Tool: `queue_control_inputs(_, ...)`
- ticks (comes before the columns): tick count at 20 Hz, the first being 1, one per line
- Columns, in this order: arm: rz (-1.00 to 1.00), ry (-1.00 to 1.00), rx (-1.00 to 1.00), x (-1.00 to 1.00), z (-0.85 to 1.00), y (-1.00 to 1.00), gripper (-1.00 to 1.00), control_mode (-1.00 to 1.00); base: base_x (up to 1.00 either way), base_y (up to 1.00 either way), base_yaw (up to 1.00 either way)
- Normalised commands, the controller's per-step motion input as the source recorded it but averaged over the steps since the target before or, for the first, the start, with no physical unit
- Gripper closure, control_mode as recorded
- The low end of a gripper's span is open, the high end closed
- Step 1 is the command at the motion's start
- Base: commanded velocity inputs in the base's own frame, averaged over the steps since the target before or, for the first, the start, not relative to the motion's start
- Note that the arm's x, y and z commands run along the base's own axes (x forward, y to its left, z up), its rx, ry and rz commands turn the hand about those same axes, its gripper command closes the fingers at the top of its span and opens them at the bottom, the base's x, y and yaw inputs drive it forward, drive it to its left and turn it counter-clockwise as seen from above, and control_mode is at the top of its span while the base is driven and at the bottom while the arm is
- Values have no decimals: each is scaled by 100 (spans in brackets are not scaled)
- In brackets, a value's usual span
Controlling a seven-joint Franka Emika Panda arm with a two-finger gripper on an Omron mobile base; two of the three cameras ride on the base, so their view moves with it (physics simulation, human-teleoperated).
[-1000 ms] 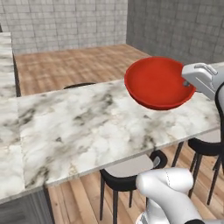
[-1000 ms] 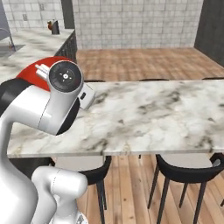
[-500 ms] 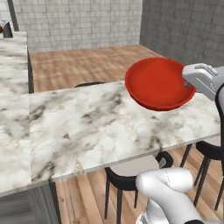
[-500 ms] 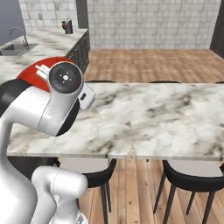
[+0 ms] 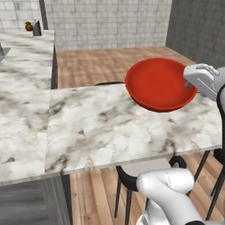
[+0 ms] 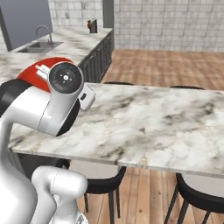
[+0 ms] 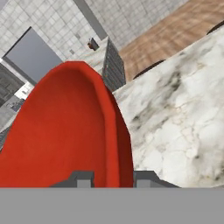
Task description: Pick up the bowls from the cabinet and place each bowl in front of a stool on the dining counter.
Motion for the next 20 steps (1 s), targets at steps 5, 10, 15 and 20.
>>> queue_control_inputs(5, 1, 0, 0, 6, -2, 0, 100, -100, 34, 0, 7)
queue_control_inputs(10, 3, 0, 0, 17, -28, -12, 100, -100, 0, 0, 0)
queue_control_inputs(15, 0, 0, 0, 19, -54, -14, 100, -100, 0, 0, 0)
queue_control_inputs(20, 1, 5, 0, 20, -56, -22, 100, -100, 0, 0, 0)
